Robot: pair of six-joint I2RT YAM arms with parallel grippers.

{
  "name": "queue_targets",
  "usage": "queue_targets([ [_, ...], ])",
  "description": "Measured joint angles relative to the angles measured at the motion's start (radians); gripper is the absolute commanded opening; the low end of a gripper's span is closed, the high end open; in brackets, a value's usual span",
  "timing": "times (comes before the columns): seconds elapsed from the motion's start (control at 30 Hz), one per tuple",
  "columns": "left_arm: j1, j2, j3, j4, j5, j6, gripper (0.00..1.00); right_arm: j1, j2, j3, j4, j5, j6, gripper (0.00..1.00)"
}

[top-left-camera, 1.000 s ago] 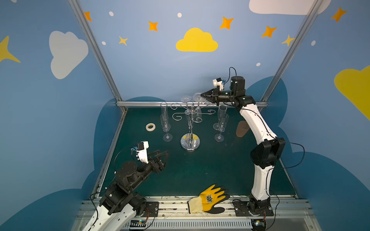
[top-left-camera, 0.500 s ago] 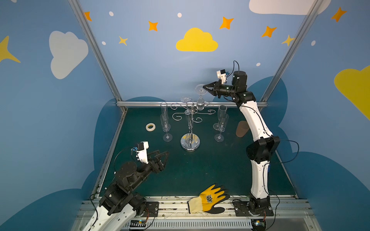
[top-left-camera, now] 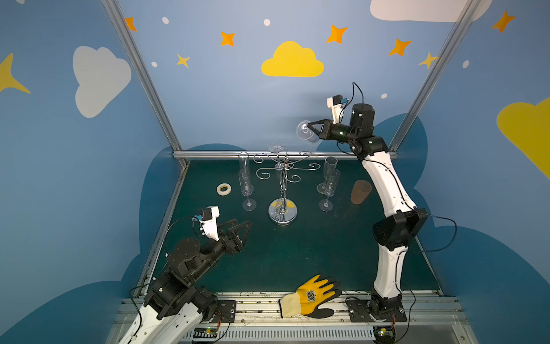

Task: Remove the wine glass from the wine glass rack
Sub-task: 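Close the right gripper on the glass stem and lift it off the rack, then bring the glass down toward the left gripper while the left gripper reaches in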

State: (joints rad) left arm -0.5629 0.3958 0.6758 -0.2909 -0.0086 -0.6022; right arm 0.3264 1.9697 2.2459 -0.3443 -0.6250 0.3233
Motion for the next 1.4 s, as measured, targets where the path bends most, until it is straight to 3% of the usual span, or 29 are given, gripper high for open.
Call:
queue_targets([
  [0.2,0.0,0.072,0.076,0.035,0.044,0.013,0.77,0.095,-0.33,-0.369,0.2,0.118,-0.294,0.0],
  [0.43,0.0,0.17,0.164,0.096,0.121,0.023,0.78,0.171,-0.594,-0.716,0.394,0.2,-0.624,0.0],
  [0.6,0.0,0.243,0.233,0.145,0.18,0.027,0.78,0.241,-0.729,-0.9,0.416,0.229,-0.835,0.0],
  [0.83,0.0,0.338,0.299,0.213,0.293,0.033,0.79,0.424,-0.919,-1.12,0.414,0.317,-1.085,0.0],
  [1.1,0.0,0.437,0.317,0.241,0.42,0.037,0.79,0.615,-1.039,-1.297,0.408,0.447,-1.279,0.0],
  [1.4,0.0,0.54,0.329,0.259,0.578,0.029,0.74,0.827,-1.056,-1.41,0.461,0.631,-1.411,0.0],
])
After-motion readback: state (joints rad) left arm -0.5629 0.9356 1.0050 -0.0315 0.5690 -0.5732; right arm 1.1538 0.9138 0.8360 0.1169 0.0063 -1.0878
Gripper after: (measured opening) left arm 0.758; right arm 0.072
